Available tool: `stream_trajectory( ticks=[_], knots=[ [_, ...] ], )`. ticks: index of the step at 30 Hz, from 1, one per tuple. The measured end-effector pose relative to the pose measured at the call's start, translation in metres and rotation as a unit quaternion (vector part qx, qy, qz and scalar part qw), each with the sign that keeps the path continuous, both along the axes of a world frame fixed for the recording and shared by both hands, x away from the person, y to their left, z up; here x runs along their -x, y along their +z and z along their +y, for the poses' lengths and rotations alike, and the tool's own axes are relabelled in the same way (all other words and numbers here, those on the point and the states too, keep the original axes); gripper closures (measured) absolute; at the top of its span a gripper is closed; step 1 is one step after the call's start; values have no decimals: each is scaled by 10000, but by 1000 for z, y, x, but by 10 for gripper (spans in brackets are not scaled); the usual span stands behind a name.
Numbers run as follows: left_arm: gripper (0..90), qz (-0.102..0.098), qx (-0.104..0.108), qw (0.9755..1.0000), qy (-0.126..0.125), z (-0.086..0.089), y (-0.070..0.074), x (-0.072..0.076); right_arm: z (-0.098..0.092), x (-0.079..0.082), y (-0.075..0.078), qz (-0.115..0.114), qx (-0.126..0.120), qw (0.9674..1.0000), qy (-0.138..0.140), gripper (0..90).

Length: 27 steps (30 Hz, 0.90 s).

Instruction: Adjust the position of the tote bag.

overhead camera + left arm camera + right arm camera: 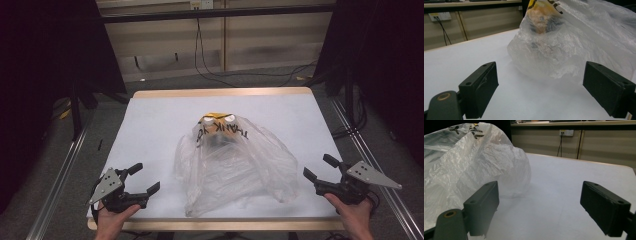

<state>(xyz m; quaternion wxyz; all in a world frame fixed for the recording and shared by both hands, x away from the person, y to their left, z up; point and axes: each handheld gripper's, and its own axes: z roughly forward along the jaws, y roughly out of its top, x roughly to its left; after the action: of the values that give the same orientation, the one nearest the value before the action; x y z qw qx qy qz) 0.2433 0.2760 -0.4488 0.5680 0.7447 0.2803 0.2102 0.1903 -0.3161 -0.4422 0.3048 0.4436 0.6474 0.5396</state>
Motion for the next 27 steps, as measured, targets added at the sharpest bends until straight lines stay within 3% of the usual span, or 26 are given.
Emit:
stream_trajectory(
  ticks=[6, 8, 10, 11, 12, 14, 17, 18, 20, 23, 24, 27],
  knots=[
    [129, 39, -13, 10000, 3, -1, 0, -1, -2, 0, 1, 38, 5, 10000, 70, 216],
    [147, 34, -40, 10000, 15, -2, 1, 1, -1, 0, 2, 53, -130, 9998, 145, 233],
    [152, -60, -86, 9999, -36, -2, 2, 2, 0, 2, 3, 83, -85, 9997, 196, 259],
    [155, -60, -86, 9999, -36, -2, 2, 2, 0, 2, 3, 83, -85, 9997, 196, 259],
    [164, -36, 44, 10000, -57, -4, 2, 4, 2, 4, 6, 72, -78, 9996, 275, 282],
    [182, -44, -37, 9999, -103, -4, 3, 4, 5, 5, 7, 37, -59, 9994, 334, 300],
    [203, -34, 12, 9999, -116, -7, 3, 5, 6, 8, 10, 15, -11, 9992, 402, 319],
    [213, -58, -104, 9997, -223, -8, 4, 5, 8, 11, 13, -28, -38, 9989, 474, 319],
    [215, -30, -41, 9997, -252, -13, 4, 8, 10, 15, 16, -77, -28, 9986, 520, 324],
    [224, -66, -112, 9992, -389, -17, 6, 12, 13, 21, 18, -125, 67, 9978, 647, 333],
    [226, -99, -225, 9986, -470, -17, 7, 13, 15, 23, 20, -118, 29, 9976, 680, 345],
    [244, -101, -152, 9980, -604, -20, 7, 16, 18, 26, 22, -115, 38, 9970, 766, 359]
  ],
)
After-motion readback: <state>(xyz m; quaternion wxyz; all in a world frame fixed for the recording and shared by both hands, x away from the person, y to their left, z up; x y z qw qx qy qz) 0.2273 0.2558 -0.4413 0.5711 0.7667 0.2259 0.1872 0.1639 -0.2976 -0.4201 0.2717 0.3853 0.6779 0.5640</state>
